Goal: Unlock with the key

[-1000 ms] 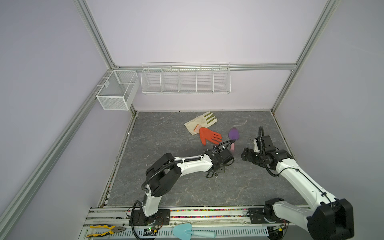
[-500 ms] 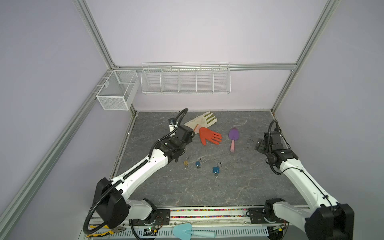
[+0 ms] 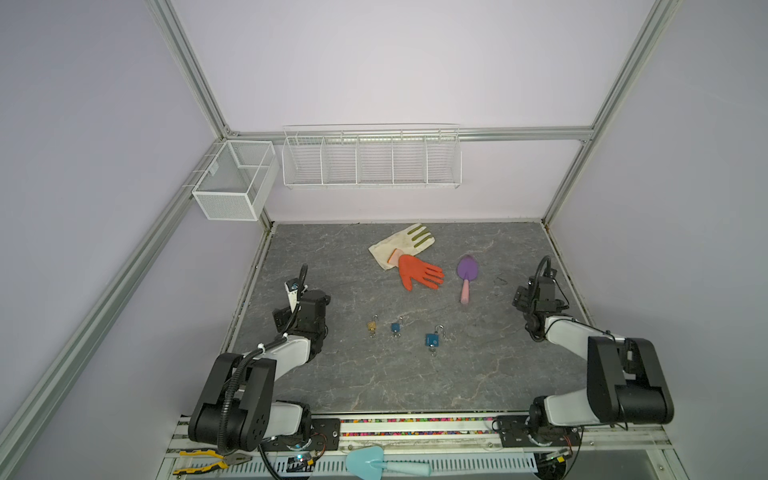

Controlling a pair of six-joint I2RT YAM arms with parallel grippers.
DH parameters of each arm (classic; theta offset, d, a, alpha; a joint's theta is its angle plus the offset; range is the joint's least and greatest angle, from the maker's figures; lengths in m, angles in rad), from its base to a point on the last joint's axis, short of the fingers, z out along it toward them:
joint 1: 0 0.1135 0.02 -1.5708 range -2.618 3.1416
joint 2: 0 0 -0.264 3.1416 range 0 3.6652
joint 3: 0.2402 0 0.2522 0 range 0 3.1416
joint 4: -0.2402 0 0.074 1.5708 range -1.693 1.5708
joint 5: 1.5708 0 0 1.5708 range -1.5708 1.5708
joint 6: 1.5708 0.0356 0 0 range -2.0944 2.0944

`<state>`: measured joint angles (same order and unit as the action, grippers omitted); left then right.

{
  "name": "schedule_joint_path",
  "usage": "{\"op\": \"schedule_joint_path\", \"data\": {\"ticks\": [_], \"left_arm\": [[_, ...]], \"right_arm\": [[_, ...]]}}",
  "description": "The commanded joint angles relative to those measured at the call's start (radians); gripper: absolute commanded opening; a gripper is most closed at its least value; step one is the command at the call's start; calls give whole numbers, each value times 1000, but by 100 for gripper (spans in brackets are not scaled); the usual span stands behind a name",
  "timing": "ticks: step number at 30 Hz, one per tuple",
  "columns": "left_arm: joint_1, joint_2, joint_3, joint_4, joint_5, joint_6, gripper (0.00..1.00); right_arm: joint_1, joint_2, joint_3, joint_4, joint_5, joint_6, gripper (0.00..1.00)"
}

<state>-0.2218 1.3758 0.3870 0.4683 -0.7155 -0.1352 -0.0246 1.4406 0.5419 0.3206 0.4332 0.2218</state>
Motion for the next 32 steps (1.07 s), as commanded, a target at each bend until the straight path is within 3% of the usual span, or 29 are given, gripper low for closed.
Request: {"op": "schedule_joint_path", "data": {"ticks": [1,2,5,7,8,9,10,11,13,15,17,32], "left_arm": [[29,54,-35,438,108,147,100],[49,77,-50,467,196,141,100],[61,217,-88,687,291,189,100],[66,167,-89,610,341,177,99],[73,143,-77,555,364,173,100],[81,145,-58,523,370,171,100],[87,164,-18,482,343,157,100],[119,175,8,442,386,134,99],[165,163,19,393,452,96,99],[165,175,9,431,451,101,99],[165,173,8,429,455,106,99],[165,175,4,443,455,107,99]], "right_arm": [[-4,15,-54,283,-136,-128,89],[-3,11,-60,291,-172,-142,89],[7,21,-147,474,-309,-216,89],[29,104,-216,700,-358,-269,88],[37,124,-210,699,-339,-273,88],[34,94,-159,539,-311,-253,89],[24,80,-145,513,-326,-243,88],[25,115,-167,618,-320,-251,88],[28,80,-154,523,-319,-251,88],[28,101,-167,593,-314,-251,88],[29,84,-156,534,-315,-248,88],[28,91,-158,552,-315,-250,88]]}}
